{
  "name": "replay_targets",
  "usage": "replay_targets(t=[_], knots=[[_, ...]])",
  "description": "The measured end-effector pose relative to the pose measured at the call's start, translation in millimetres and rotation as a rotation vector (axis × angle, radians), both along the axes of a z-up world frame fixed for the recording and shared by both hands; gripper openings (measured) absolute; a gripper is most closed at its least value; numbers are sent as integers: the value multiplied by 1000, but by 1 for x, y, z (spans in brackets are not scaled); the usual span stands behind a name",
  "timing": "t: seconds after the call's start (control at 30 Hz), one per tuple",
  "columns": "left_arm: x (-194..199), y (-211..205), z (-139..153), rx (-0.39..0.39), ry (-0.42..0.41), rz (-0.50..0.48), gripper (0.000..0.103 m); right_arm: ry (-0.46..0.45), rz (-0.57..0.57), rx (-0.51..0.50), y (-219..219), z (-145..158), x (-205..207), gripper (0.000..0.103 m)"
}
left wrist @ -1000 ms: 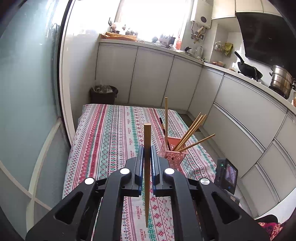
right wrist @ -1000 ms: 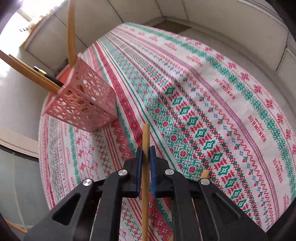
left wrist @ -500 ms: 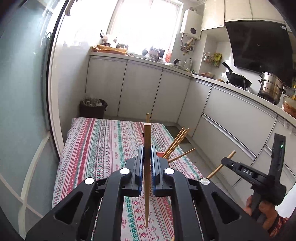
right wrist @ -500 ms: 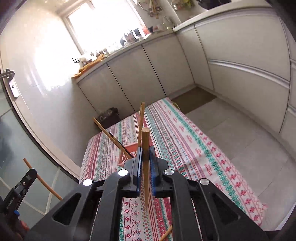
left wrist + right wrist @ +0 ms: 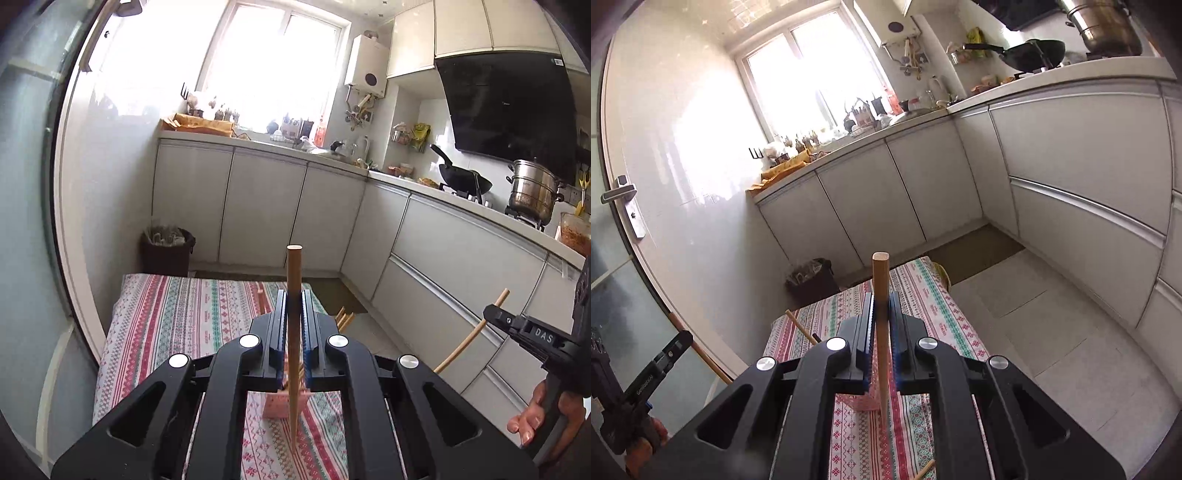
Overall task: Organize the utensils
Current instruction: 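Carry both held chopsticks upright over the pink cup, then open the left tool to drop its chopstick into the pink cup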
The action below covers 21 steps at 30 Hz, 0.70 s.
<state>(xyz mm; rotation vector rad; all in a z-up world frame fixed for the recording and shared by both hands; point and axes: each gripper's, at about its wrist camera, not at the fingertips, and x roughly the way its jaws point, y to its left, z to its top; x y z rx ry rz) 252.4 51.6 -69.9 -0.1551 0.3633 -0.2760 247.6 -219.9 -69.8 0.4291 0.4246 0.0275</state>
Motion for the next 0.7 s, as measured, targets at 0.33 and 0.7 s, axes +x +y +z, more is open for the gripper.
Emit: replay_targets(t=[0.33, 0.7], knots=[[70, -40, -3, 74, -106, 36, 7, -90, 17, 23, -14, 33, 46, 8], [76, -25, -33, 32, -43, 96, 35, -113, 68, 34, 7, 24, 79, 8]])
